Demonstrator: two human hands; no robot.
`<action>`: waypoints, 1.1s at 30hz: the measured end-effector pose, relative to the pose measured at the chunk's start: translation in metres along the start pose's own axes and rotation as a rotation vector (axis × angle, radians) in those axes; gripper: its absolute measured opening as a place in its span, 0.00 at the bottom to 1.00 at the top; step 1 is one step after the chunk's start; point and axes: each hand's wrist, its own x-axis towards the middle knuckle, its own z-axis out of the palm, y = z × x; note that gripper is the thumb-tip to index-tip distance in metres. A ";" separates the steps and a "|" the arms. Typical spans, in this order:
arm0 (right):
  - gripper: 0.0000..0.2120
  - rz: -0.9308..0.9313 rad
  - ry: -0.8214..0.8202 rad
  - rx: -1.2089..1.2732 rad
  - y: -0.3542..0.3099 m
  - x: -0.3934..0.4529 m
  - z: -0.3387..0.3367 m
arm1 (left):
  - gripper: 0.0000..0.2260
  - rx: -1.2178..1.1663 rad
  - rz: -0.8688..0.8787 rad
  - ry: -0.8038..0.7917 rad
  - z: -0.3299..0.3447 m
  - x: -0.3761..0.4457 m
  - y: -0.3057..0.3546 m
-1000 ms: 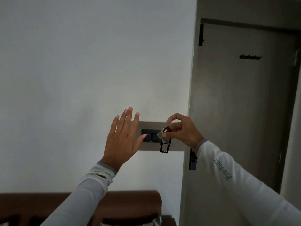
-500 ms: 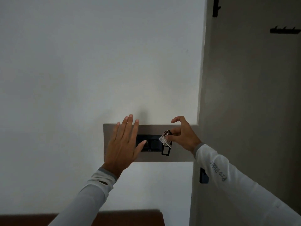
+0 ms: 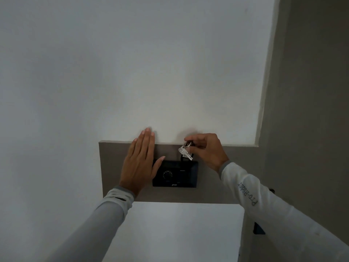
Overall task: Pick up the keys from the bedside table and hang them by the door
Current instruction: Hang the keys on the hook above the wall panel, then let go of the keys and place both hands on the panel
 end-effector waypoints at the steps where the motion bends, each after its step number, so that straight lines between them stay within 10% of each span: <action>1: 0.14 -0.007 -0.006 -0.011 0.005 0.002 0.004 | 0.34 -0.001 0.003 0.006 0.008 -0.001 -0.004; 19: 0.22 -0.490 0.190 -0.763 0.041 -0.033 0.036 | 0.32 -0.042 0.047 0.046 0.026 -0.007 -0.016; 25: 0.45 -0.410 0.167 -0.980 0.041 -0.053 0.045 | 0.33 -0.068 0.048 0.042 0.023 -0.007 -0.015; 33: 0.52 -0.291 0.128 -1.023 0.054 -0.055 0.059 | 0.33 -0.016 0.051 0.057 0.021 -0.013 -0.016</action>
